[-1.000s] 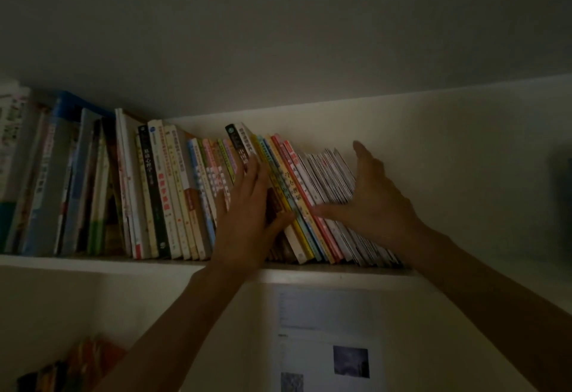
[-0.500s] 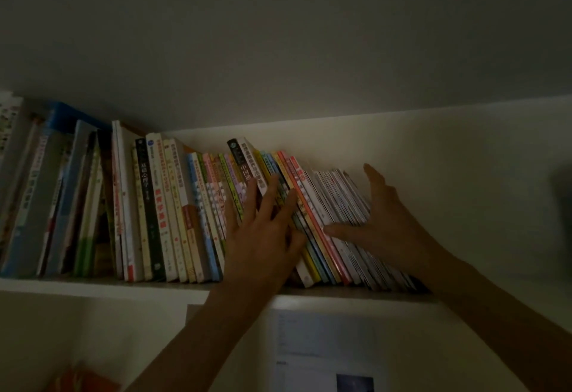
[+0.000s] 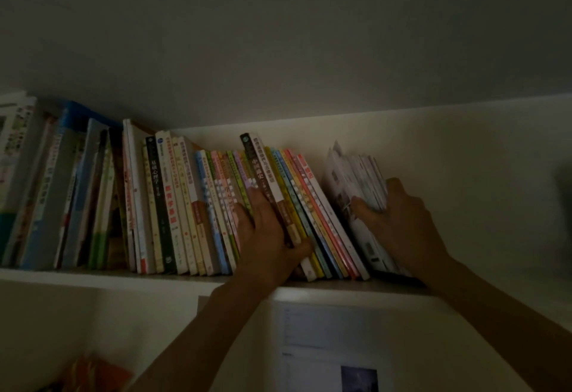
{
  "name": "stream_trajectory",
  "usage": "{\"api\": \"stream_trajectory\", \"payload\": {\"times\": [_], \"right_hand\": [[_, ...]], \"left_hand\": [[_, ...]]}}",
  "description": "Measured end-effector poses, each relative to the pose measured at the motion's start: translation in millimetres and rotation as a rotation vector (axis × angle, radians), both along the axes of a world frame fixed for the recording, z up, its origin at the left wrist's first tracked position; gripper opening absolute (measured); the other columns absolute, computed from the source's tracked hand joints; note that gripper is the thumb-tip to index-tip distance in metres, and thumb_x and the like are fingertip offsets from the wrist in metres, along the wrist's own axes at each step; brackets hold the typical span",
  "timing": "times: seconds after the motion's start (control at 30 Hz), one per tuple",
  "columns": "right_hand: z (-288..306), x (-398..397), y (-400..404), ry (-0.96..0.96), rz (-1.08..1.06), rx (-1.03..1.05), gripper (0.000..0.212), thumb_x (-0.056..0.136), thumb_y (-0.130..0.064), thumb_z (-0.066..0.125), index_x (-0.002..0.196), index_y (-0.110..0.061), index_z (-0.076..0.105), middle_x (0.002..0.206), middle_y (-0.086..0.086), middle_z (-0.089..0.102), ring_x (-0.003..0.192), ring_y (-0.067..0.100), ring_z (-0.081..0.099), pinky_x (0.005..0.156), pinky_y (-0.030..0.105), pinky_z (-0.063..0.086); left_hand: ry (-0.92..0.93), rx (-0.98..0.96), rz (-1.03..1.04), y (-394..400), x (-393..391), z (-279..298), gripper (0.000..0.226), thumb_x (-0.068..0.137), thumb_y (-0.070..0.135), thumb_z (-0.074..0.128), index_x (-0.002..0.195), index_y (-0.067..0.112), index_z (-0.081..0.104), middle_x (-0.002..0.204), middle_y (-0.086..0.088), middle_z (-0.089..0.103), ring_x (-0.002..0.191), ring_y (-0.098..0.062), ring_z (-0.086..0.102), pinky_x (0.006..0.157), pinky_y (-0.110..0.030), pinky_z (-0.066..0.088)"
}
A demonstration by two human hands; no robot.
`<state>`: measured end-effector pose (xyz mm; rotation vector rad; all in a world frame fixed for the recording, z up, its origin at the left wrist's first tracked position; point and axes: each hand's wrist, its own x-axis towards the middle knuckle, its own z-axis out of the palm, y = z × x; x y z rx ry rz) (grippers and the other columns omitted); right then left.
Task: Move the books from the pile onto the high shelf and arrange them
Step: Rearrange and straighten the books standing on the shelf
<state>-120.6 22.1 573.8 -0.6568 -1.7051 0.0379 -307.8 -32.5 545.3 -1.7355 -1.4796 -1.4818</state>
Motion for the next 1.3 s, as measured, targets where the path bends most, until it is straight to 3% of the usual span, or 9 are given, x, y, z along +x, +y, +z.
{"api": "stream_trajectory", "payload": {"times": [0.33, 0.57, 0.73, 0.83, 0.93, 1.0, 1.1, 1.17, 1.3], "right_hand": [[4, -46, -20, 0.089, 0.008, 0.034, 0.039, 0.089, -0.047, 0.052, 0.106, -0.013, 0.042, 0.090, 0.001, 0.059, 0.075, 0.022, 0.062, 0.066, 0.037, 0.056], [-8, -10, -5, -0.131, -0.006, 0.012, 0.064, 0.080, -0.054, 0.061, 0.127, -0.022, 0.032, 0.117, 0.005, 0.049, 0.101, 0.024, 0.055, 0.082, 0.042, 0.052], [-8, -15, -7, -0.179, -0.025, 0.014, 0.079, 0.077, -0.057, 0.062, 0.137, -0.018, 0.027, 0.132, 0.011, 0.038, 0.120, 0.029, 0.042, 0.099, 0.045, 0.041], [-4, -17, -20, -0.131, -0.128, 0.258, 0.078, 0.080, -0.061, 0.053, 0.137, -0.012, 0.033, 0.139, 0.014, 0.035, 0.129, 0.031, 0.032, 0.107, 0.049, 0.031], [9, -32, -54, -0.008, -0.007, 0.421, 0.031, 0.089, -0.030, 0.055, 0.115, -0.015, 0.049, 0.114, 0.008, 0.052, 0.107, 0.025, 0.049, 0.088, 0.040, 0.045], [10, -52, -71, -0.120, -0.015, 0.413, 0.015, 0.093, -0.035, 0.049, 0.099, -0.022, 0.048, 0.089, -0.002, 0.056, 0.081, 0.017, 0.056, 0.068, 0.031, 0.047], [-9, -96, -71, -0.334, -0.263, 0.423, 0.038, 0.085, -0.054, 0.056, 0.093, -0.017, 0.053, 0.063, -0.006, 0.053, 0.049, 0.011, 0.051, 0.037, 0.018, 0.022], [-16, -118, -58, -0.335, -0.390, 0.438, 0.048, 0.064, -0.045, 0.081, 0.088, -0.009, 0.062, 0.045, -0.001, 0.051, 0.029, 0.012, 0.042, 0.039, 0.010, 0.003], [-20, -128, -48, -0.243, -0.476, 0.361, 0.050, 0.081, -0.038, 0.067, 0.116, -0.006, 0.053, 0.068, 0.009, 0.063, 0.048, 0.019, 0.053, 0.042, 0.014, 0.013]], "left_hand": [[0.036, -0.044, 0.126, -13, -12, 5, 0.118, 0.076, 0.053, 0.064, 0.141, 0.018, -0.029, 0.156, 0.000, -0.015, 0.141, -0.026, -0.021, 0.116, -0.048, -0.003], [0.021, 0.034, 0.143, -21, -9, 7, 0.117, 0.061, 0.087, 0.043, 0.149, 0.021, 0.001, 0.155, 0.000, 0.011, 0.143, -0.021, 0.014, 0.114, -0.050, 0.024], [0.013, 0.007, 0.059, -41, -4, 4, 0.091, 0.074, 0.061, 0.054, 0.146, 0.020, 0.017, 0.150, 0.003, 0.019, 0.137, -0.016, 0.024, 0.111, -0.030, 0.024], [-0.003, 0.040, 0.106, -51, -18, 2, 0.059, 0.089, 0.036, 0.055, 0.140, 0.019, 0.030, 0.141, -0.002, 0.031, 0.131, -0.015, 0.029, 0.100, -0.021, 0.023], [-0.056, 0.057, 0.149, -64, -43, 9, 0.033, 0.094, 0.022, 0.050, 0.126, 0.016, 0.047, 0.120, -0.003, 0.045, 0.110, -0.010, 0.046, 0.086, -0.007, 0.033], [-0.069, 0.050, 0.133, -69, -60, 16, 0.022, 0.094, 0.016, 0.050, 0.115, 0.014, 0.055, 0.102, 0.002, 0.048, 0.086, -0.002, 0.050, 0.064, -0.003, 0.037], [-0.123, 0.048, 0.010, -70, -81, 23, 0.014, 0.094, 0.007, 0.048, 0.099, 0.017, 0.057, 0.086, 0.009, 0.054, 0.069, 0.000, 0.050, 0.051, -0.005, 0.040], [-0.163, 0.059, -0.080, -68, -90, 24, 0.016, 0.093, 0.005, 0.048, 0.094, 0.017, 0.058, 0.085, 0.004, 0.059, 0.069, -0.002, 0.053, 0.051, -0.004, 0.041], [-0.140, 0.031, -0.211, -63, -102, 21, 0.015, 0.093, 0.007, 0.049, 0.094, 0.017, 0.060, 0.089, 0.001, 0.061, 0.079, -0.011, 0.058, 0.063, -0.009, 0.045]]}}
